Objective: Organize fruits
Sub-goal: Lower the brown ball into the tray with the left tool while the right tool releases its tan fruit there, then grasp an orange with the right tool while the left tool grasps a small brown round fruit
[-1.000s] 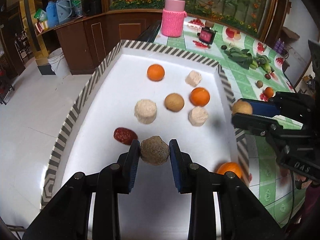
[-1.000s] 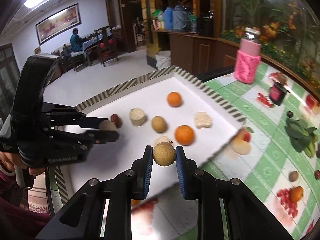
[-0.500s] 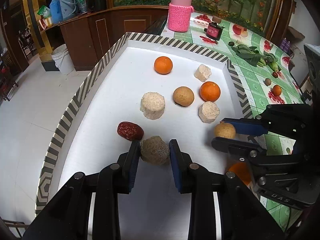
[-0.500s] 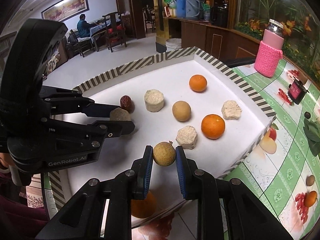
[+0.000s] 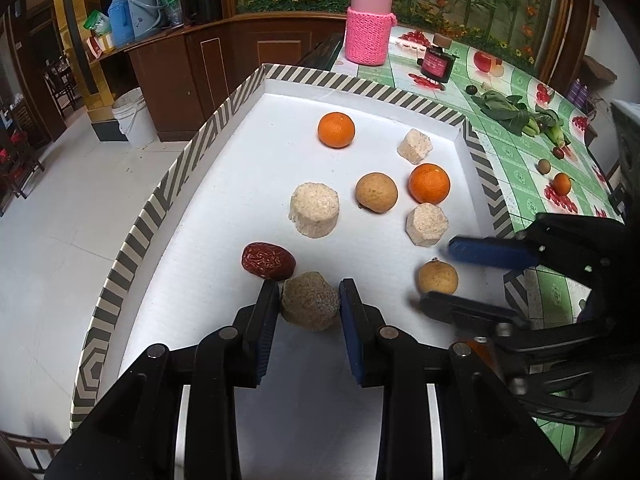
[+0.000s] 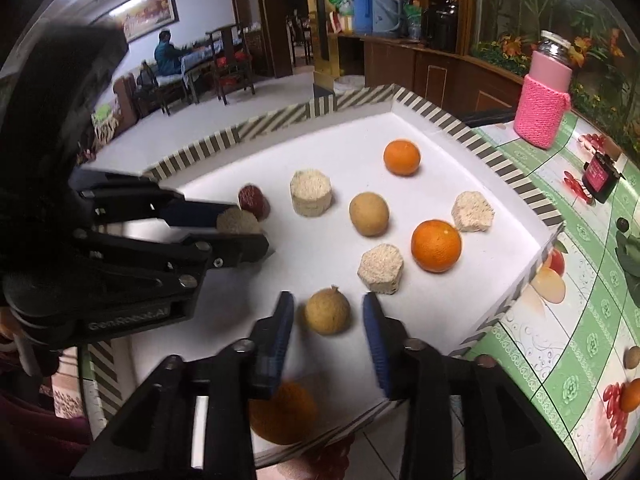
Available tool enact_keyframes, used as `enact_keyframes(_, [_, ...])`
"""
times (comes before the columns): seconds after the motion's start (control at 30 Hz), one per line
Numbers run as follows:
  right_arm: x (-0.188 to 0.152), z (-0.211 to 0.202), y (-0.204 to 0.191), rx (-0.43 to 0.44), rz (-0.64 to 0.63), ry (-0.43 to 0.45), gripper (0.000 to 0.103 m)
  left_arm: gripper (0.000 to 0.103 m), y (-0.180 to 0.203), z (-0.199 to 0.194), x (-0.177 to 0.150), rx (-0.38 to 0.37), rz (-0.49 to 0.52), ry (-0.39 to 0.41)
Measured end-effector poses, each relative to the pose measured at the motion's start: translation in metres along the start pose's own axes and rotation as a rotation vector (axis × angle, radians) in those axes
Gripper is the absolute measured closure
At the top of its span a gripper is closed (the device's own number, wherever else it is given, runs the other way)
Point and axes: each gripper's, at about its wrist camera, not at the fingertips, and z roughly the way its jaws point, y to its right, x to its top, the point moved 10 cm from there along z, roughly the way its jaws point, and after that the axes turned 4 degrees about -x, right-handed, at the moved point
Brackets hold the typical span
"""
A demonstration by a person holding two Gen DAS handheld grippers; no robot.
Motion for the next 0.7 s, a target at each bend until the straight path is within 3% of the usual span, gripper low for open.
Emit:
enact_keyframes(0.03, [0.001,-0.004,0.002,0.008,0.013,0.013,0.061,0.066,-0.001,0.000,0.000,0.009,0.001,0.003])
enact_keyframes(0.07, [0.002,-0.008,0.004,0.009,0.020,0.021,0.060,0.053,-0.001,-0.001,0.001,0.013,0.001,0.006])
enact_keyframes(0.13, [0.003,-0.018,0.009,0.004,0.029,0.040,0.056,0.042,-0.001,-0.006,0.003,0.018,-0.001,0.027])
enact_keyframes(0.3, [0.001,-0.043,0.032,-0.037,0.055,0.091,0.049,0.034,0.008,-0.016,0.012,0.031,0.021,0.068])
enact_keyframes(0.7, [-0.046,-0.091,0.131,-0.169,0.229,0.098,0.038,0.034,0.067,-0.025,0.031,-0.046,0.086,0.108])
